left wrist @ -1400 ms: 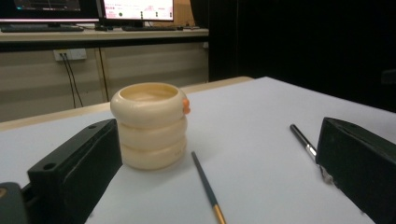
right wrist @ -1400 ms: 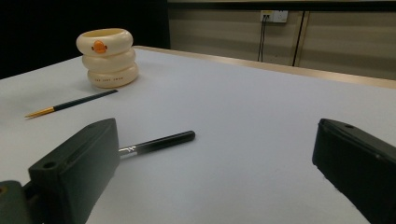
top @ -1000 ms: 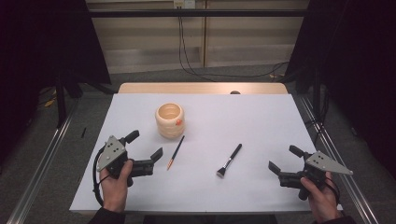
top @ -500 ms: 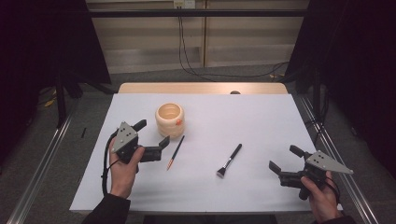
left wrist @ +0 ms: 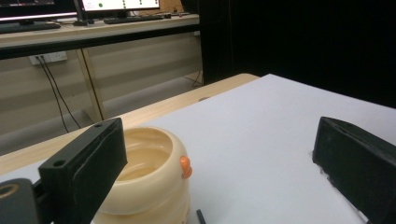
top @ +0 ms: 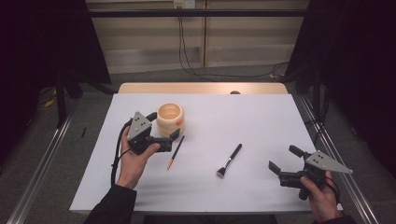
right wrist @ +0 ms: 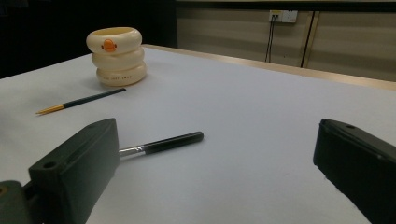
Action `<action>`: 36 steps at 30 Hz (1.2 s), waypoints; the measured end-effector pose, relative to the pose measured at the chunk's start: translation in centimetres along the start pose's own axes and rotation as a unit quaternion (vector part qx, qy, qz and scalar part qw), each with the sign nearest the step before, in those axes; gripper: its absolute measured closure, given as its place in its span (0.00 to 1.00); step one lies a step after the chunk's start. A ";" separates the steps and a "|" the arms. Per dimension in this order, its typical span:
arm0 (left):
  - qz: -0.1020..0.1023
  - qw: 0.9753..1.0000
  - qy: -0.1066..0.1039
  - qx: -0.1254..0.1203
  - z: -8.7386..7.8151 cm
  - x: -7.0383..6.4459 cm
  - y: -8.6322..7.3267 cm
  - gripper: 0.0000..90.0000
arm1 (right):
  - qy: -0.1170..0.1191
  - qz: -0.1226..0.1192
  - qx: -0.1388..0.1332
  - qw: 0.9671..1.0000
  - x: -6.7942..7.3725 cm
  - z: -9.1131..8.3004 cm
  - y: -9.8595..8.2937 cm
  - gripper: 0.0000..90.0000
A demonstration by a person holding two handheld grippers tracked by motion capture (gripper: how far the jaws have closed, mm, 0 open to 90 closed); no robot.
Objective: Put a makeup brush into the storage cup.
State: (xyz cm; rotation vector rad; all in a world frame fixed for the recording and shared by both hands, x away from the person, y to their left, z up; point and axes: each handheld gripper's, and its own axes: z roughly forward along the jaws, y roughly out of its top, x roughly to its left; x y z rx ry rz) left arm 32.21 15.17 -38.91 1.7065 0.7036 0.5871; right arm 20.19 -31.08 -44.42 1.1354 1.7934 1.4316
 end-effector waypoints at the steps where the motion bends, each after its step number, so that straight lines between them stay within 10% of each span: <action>1: 0.000 1.000 0.000 0.000 0.0 0.0 0.0 0.03 | 0.000 0.000 0.000 1.000 0.0 0.0 0.0 0.00; 20: -0.007 0.995 -0.005 0.095 0.7 0.3 0.5 0.08 | -0.002 -0.002 0.003 1.000 -0.1 -0.2 -0.1 0.00; 29: -0.010 0.981 -0.017 0.194 1.4 0.3 0.5 0.11 | 0.001 -0.001 0.002 1.000 -0.1 -0.1 0.0 0.00; 35: -0.018 0.966 -0.022 0.256 2.0 0.7 0.4 0.13 | 0.002 -0.001 0.005 1.000 -0.1 -0.1 0.0 0.00; 36: -0.027 0.961 -0.025 0.274 2.2 1.0 0.3 0.13 | 0.003 -0.003 0.004 1.000 -0.1 0.0 0.0 0.00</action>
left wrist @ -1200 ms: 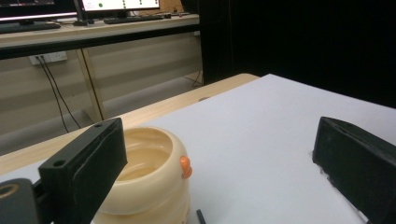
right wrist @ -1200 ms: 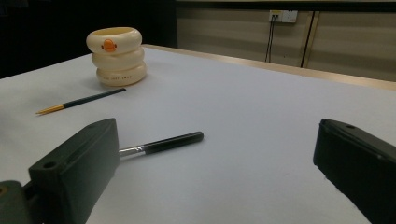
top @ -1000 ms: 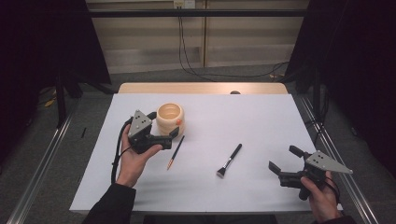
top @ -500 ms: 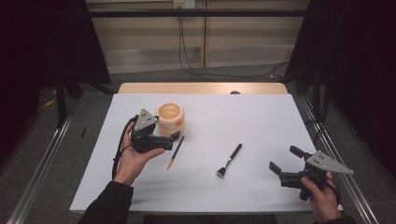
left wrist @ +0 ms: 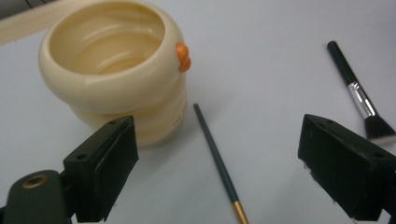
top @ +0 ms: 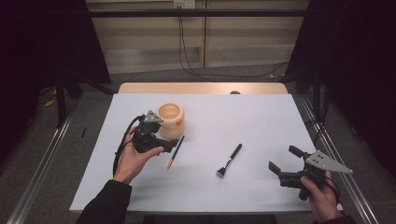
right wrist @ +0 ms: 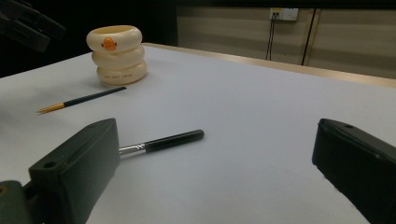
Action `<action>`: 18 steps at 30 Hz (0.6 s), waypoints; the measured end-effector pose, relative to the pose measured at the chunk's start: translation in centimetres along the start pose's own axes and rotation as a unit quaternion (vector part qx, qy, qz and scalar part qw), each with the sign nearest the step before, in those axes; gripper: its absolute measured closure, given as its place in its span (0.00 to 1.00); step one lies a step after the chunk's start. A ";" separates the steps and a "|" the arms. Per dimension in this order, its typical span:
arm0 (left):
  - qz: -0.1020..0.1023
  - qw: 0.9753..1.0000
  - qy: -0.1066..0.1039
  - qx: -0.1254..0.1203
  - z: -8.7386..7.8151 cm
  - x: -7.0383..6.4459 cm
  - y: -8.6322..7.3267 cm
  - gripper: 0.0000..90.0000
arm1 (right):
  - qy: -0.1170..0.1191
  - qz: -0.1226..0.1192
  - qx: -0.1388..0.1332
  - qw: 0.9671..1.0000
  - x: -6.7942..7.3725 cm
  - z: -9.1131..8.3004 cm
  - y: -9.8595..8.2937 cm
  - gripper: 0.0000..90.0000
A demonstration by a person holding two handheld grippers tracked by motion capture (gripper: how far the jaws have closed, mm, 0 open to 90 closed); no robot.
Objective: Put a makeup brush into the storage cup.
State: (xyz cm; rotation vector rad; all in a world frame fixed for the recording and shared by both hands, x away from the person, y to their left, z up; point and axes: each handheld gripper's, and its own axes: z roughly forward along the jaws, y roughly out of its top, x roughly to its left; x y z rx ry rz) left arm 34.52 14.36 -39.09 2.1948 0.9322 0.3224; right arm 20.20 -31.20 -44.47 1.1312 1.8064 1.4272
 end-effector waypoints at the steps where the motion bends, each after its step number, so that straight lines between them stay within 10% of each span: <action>1: -0.006 1.000 -0.005 0.009 0.1 0.1 0.1 0.13 | 0.001 0.001 0.001 1.000 0.0 0.0 0.0 0.00; 10: -0.015 0.998 -0.020 0.063 0.4 -0.1 0.5 0.21 | 0.004 -0.001 0.003 1.000 0.1 0.0 0.0 0.00; 18: -0.027 0.988 -0.037 0.147 1.4 -0.2 0.5 0.30 | 0.004 0.003 0.005 1.000 0.1 0.0 0.0 0.00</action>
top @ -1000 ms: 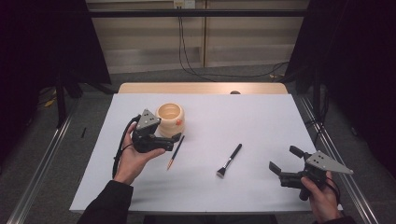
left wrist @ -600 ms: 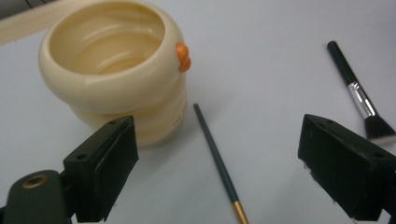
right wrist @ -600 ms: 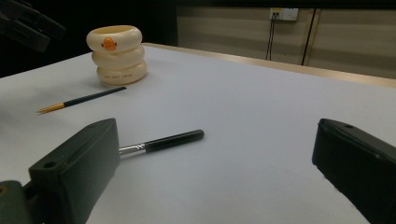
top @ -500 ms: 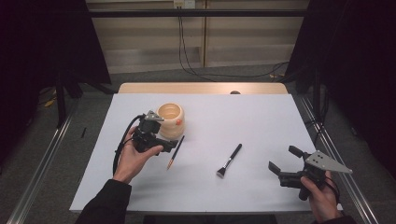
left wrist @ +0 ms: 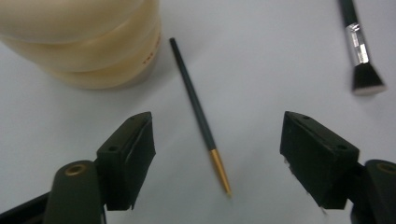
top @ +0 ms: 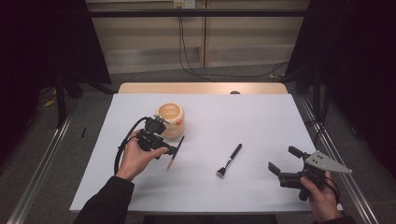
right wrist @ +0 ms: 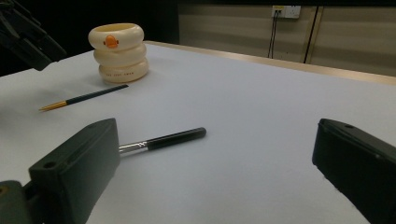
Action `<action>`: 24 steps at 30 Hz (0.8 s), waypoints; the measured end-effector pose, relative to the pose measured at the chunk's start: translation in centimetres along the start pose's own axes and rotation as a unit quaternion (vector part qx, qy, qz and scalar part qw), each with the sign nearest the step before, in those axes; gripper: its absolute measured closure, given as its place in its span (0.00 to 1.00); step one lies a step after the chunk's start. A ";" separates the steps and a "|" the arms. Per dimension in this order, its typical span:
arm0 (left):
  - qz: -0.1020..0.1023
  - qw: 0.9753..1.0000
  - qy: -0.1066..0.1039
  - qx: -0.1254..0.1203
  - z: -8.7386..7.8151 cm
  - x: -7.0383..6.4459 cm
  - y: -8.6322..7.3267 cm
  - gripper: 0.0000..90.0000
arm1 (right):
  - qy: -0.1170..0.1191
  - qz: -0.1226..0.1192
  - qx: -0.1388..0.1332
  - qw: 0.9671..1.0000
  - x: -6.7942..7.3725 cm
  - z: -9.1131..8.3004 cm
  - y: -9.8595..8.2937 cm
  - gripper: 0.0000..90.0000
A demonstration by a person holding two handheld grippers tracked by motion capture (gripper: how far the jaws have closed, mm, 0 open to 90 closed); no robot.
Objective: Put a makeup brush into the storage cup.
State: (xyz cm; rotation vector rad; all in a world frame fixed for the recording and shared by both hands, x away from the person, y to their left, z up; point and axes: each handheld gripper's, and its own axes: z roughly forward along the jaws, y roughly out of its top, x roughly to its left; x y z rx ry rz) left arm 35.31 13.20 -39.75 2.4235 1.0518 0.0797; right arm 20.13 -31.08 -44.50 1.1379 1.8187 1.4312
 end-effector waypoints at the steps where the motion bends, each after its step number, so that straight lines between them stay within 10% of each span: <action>1: 0.002 1.000 0.002 0.006 0.1 0.0 0.0 0.31 | -0.001 0.000 0.000 1.000 0.0 0.0 0.0 0.00; 16: -0.018 0.997 -0.011 0.073 2.1 -0.4 0.4 0.55 | 0.003 0.001 0.001 1.000 0.0 0.2 0.0 0.00; 24: -0.048 0.990 -0.008 0.131 3.8 -0.3 0.8 0.63 | 0.004 -0.001 0.004 1.000 0.1 0.1 0.0 0.00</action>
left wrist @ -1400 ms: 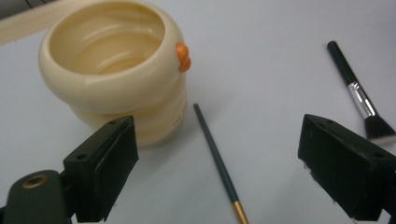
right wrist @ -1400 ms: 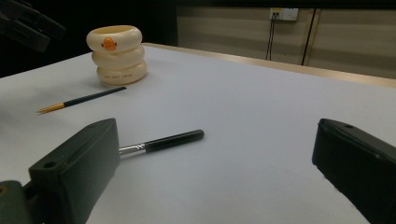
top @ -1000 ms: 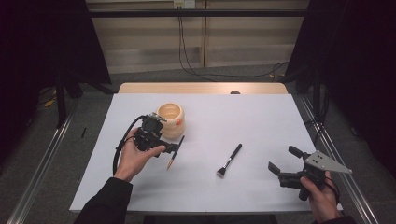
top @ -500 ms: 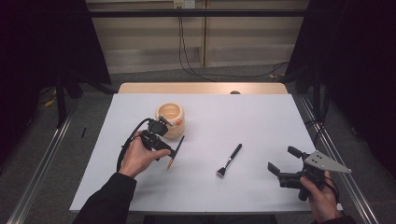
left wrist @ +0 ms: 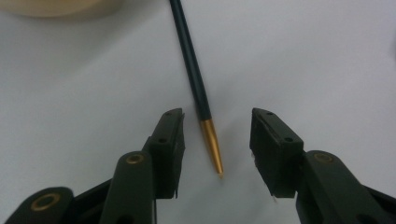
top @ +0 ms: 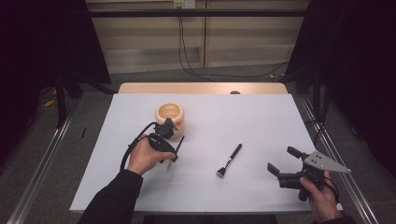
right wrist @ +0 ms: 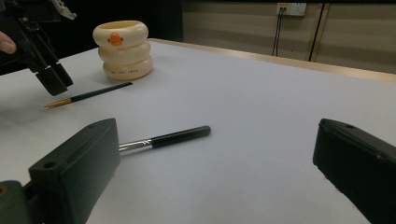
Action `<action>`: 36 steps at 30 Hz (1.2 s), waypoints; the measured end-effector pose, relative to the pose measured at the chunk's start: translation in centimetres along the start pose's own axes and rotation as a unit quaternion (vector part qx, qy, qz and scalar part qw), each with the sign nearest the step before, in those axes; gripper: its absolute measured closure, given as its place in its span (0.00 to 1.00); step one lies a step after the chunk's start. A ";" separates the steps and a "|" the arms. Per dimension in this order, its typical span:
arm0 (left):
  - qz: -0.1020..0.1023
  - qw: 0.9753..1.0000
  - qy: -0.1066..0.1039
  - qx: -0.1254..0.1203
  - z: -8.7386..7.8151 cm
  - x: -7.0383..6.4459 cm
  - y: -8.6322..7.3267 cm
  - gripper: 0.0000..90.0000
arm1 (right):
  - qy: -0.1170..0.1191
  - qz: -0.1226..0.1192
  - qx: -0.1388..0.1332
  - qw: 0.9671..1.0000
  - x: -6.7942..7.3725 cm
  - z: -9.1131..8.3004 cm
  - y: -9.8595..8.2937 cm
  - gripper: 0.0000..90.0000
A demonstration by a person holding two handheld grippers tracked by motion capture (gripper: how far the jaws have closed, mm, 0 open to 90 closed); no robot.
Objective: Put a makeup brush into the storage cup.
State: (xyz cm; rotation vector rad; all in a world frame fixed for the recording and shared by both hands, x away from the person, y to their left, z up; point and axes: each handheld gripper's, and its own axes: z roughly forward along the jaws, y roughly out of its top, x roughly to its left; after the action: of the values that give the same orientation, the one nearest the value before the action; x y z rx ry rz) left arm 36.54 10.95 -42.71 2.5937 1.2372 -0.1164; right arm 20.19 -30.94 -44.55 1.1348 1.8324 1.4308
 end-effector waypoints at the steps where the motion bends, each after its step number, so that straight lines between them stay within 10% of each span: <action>1: -0.002 1.000 -0.003 0.001 0.1 0.0 0.1 0.64 | 0.001 0.000 0.000 1.000 0.0 0.0 0.0 0.00; 23: 0.028 0.998 0.046 0.033 2.2 -0.4 0.8 0.92 | 0.006 0.001 0.005 1.000 0.1 0.0 0.0 0.00; 36: 0.033 0.999 0.025 0.030 2.0 0.1 0.7 0.93 | 0.006 -0.002 0.005 1.000 0.1 0.0 0.0 0.00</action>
State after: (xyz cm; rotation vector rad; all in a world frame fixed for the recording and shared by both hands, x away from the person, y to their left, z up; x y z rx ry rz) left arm 37.22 10.07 -44.54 2.7010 1.1817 -0.0791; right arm 20.17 -30.87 -44.60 1.1305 1.8513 1.4303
